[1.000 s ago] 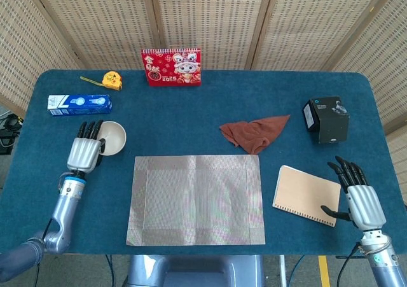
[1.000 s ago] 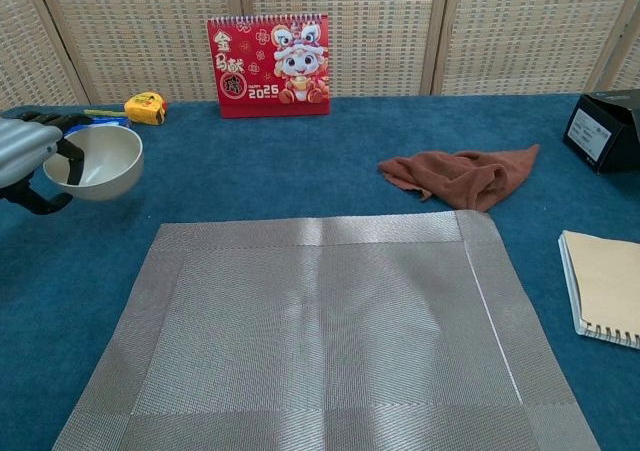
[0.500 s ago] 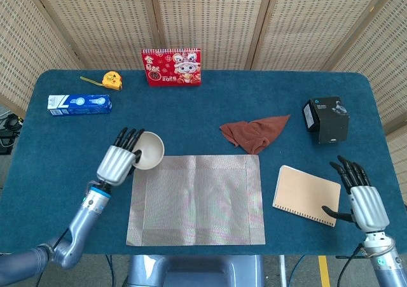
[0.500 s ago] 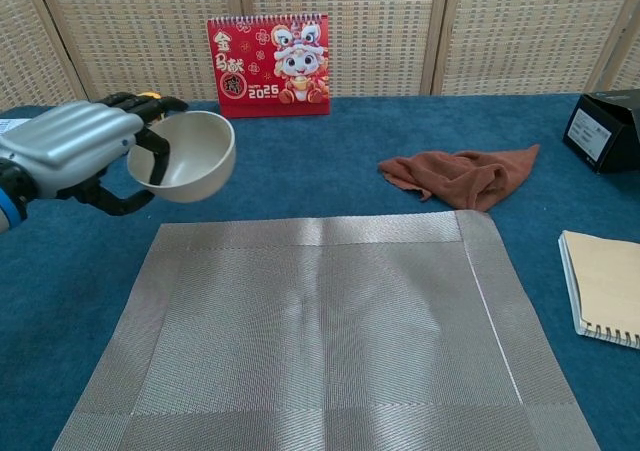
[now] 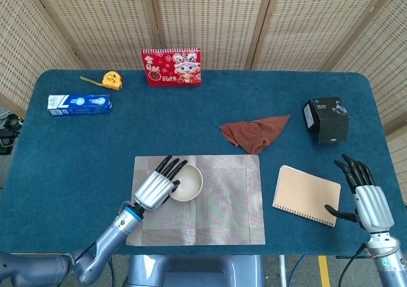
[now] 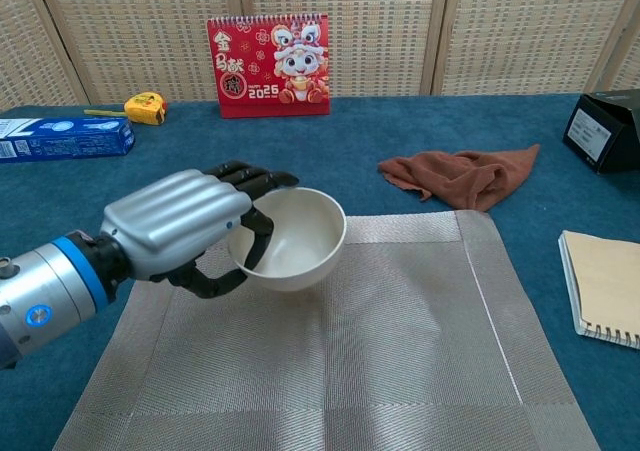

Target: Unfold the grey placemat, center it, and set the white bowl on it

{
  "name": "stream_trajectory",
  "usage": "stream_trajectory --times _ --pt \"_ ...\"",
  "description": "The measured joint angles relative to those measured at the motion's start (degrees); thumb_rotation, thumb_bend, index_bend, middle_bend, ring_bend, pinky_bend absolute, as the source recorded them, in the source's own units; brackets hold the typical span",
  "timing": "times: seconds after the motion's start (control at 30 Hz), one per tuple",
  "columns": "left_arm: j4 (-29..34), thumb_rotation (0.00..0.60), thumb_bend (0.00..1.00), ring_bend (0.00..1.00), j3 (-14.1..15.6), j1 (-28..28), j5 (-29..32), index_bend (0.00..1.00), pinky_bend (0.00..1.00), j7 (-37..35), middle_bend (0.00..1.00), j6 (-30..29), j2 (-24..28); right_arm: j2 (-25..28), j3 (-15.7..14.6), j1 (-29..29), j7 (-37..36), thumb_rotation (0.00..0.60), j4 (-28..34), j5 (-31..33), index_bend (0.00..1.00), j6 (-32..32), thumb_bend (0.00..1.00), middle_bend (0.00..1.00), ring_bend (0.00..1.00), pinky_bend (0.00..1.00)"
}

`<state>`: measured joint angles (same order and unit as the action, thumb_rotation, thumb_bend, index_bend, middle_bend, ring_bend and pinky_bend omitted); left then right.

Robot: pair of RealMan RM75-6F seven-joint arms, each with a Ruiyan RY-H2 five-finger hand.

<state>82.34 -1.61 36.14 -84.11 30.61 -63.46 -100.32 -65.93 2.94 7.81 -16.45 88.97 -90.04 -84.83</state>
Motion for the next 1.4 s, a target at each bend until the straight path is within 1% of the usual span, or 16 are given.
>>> stream_trajectory --times 0.27,0.37,0.43,0.47,0.57,0.63,0.7,0.87,1.0,1.2,1.27,1.4 --pt "0.3 0.6 0.53 0.0 1.6 -0.3 0.0 0.66 0.0 1.5 0.0 1.3 -2.2 0.2 0.0 -0.1 -0.1 0.6 0.2 0.0 0.14 0.0 0.13 0.0 0.0 0.0" --pt "0.1 0.6 0.45 0.0 2.1 -0.4 0.0 0.59 0.0 1.7 0.0 1.7 -2.6 0.2 0.0 -0.1 -0.1 0.6 0.2 0.2 0.14 0.1 0.13 0.0 0.0 0.0" --pt "0.0 0.6 0.36 0.0 2.4 -0.6 0.0 0.44 0.0 1.7 0.0 1.8 -2.9 0.3 0.0 0.0 -0.2 0.6 0.3 0.2 0.14 0.2 0.13 0.0 0.0 0.0" --pt "-0.1 0.6 0.33 0.0 2.5 -0.6 0.0 0.37 0.0 1.8 0.0 1.9 -3.0 0.3 0.0 0.0 -0.2 0.6 0.3 0.2 0.14 0.2 0.13 0.0 0.0 0.0" --pt "-0.3 0.6 0.28 0.0 2.6 -0.7 0.3 0.18 0.0 2.4 0.0 2.2 -3.2 0.4 0.0 -0.1 -0.1 0.6 0.4 0.2 0.14 0.3 0.13 0.0 0.0 0.0" --pt "-0.2 0.6 0.25 0.0 2.5 -0.8 1.0 0.1 0.0 3.0 0.0 2.6 -3.3 0.4 0.0 -0.1 -0.1 0.6 0.5 0.2 0.14 0.2 0.13 0.0 0.0 0.0" --pt "0.1 0.6 0.24 0.0 2.4 -1.0 1.8 0.06 0.0 3.6 0.0 2.8 -3.2 0.4 0.0 -0.1 -0.1 0.6 0.6 0.1 0.14 0.1 0.13 0.0 0.0 0.0" --pt "1.6 0.6 0.24 0.0 1.8 -1.6 2.4 0.04 0.0 3.4 0.0 2.1 -2.0 0.5 0.1 -0.1 -0.3 0.6 0.5 0.1 0.14 0.0 0.13 0.0 0.0 0.0" --pt "3.4 0.6 0.24 0.0 1.1 -2.7 2.5 0.04 0.0 2.1 0.0 -0.4 0.3 0.5 0.1 -0.2 -0.4 0.6 0.5 0.0 0.14 0.0 0.13 0.0 0.0 0.0" --pt "6.0 0.6 0.24 0.0 0.1 -6.0 2.9 0.04 0.0 -0.1 0.0 -6.1 6.7 0.4 0.0 -0.2 0.1 0.6 0.4 -0.1 0.14 0.0 0.13 0.0 0.0 0.0" --pt "6.7 0.6 0.24 0.0 0.1 -7.3 3.0 0.05 0.0 -0.8 0.0 -7.9 8.9 0.3 0.0 -0.1 0.5 0.6 0.4 -0.1 0.14 0.1 0.13 0.0 0.0 0.0" --pt "8.5 0.6 0.24 0.0 0.4 -11.0 2.7 0.05 0.0 -3.1 0.0 -13.5 14.6 -0.1 0.0 -0.1 1.6 0.6 0.1 0.1 0.14 0.3 0.13 0.0 0.0 0.0"
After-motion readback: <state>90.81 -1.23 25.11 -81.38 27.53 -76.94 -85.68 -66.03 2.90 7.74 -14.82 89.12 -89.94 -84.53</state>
